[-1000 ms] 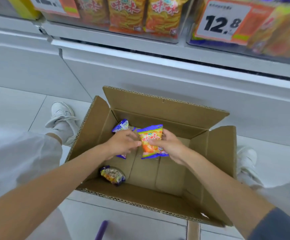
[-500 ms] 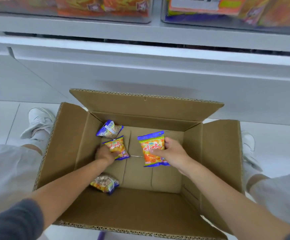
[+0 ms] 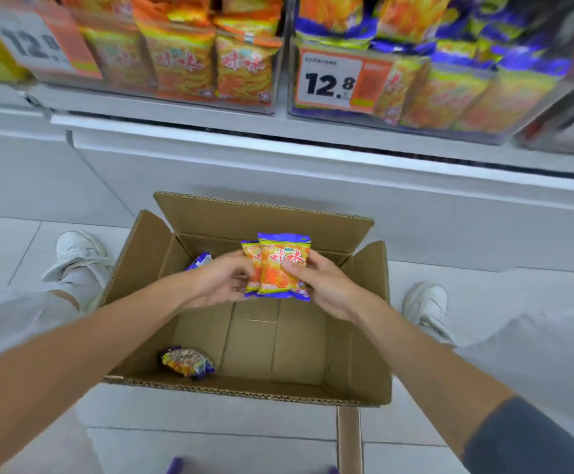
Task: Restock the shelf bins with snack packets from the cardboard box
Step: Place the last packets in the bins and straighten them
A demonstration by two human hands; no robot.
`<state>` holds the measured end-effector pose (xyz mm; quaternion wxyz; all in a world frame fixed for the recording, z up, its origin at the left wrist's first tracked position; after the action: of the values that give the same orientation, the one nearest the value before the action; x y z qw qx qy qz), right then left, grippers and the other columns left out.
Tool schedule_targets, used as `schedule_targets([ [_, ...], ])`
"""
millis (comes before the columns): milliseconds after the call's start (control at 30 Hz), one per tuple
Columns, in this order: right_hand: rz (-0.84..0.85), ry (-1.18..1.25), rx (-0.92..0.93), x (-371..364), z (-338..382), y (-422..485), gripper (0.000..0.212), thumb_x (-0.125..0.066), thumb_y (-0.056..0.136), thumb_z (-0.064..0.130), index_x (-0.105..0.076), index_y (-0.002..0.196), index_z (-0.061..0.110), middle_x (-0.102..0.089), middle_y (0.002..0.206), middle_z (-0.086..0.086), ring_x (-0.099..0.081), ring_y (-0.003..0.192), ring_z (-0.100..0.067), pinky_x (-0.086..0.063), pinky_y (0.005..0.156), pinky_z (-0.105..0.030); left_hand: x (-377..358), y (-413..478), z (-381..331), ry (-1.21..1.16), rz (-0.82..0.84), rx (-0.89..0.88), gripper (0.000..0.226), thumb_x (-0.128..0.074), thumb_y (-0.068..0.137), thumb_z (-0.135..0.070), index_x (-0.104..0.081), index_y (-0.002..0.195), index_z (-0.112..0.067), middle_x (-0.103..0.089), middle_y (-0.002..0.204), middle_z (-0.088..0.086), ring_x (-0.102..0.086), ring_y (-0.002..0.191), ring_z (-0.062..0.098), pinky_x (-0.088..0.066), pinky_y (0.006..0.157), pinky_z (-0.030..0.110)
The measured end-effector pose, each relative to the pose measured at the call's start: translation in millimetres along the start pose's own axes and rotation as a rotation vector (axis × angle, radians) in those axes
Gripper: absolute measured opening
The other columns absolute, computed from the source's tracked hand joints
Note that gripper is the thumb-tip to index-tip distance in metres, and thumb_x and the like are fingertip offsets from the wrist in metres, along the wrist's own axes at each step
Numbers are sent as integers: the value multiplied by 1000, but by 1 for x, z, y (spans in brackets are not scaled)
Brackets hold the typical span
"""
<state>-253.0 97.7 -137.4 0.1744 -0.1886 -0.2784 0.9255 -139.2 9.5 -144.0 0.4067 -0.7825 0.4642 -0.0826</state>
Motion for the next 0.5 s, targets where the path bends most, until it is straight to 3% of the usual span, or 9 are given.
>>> schedule_targets([
  [67,15,-52,40,-3,27,-22,46,-71,85,22,-56,127,10,-70,114,-8,-71,93,-16,-56,80,-26,-19,-22,-26,51,40,-37,45,-65,82,-34,-58,121,-14,-66,121,7,-59,111,25,-43,107,46],
  [133,20,-97,84,-5,53,-44,40,-68,89,22,-58,125,8,-72,106,-7,-71,81,-11,-54,70,-20,-45,-40,-52,150,76,-120,45,-55,94,-49,-56,129,-21,-67,123,5,-62,116,23,-44,105,43],
  [233,-8,-128,153,-1,99,-75,52,-74,81,31,-59,124,6,-71,115,-10,-69,103,-21,-54,93,-31,-80,-59,-92,123,86,-211,45,-46,97,-48,-54,132,-20,-67,124,7,-61,119,24,-44,105,44],
  [333,-45,-109,250,13,153,-98,67,-84,72,30,-54,129,10,-71,116,-9,-69,106,-25,-52,98,-41,-113,-76,-142,106,58,-289,43,-47,97,-45,-56,128,-18,-66,124,10,-61,117,26,-49,100,43],
  [433,-179,-88,393,48,215,-117,49,-82,75,23,-59,118,15,-73,109,-5,-71,98,-20,-54,91,-35,-143,-91,-211,369,-110,-515,35,-44,95,-55,-62,112,-29,-68,112,-3,-63,104,14,-51,88,37],
  [500,-297,-74,513,78,258,-130,34,-80,78,20,-61,106,20,-72,104,-2,-70,92,-16,-55,82,-29,-154,-106,-269,541,-344,-830,28,-42,100,-46,-64,103,-28,-66,100,-11,-59,93,9,-46,83,33],
])
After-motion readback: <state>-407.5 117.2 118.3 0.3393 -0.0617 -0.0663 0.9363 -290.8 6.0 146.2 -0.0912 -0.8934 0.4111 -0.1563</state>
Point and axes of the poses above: each hand's wrist, its own y-axis towards the middle knuckle, its own x-axis out of the back of the hand, z = x × y, the point moved 9 cm from there along y, towards the middle knuckle
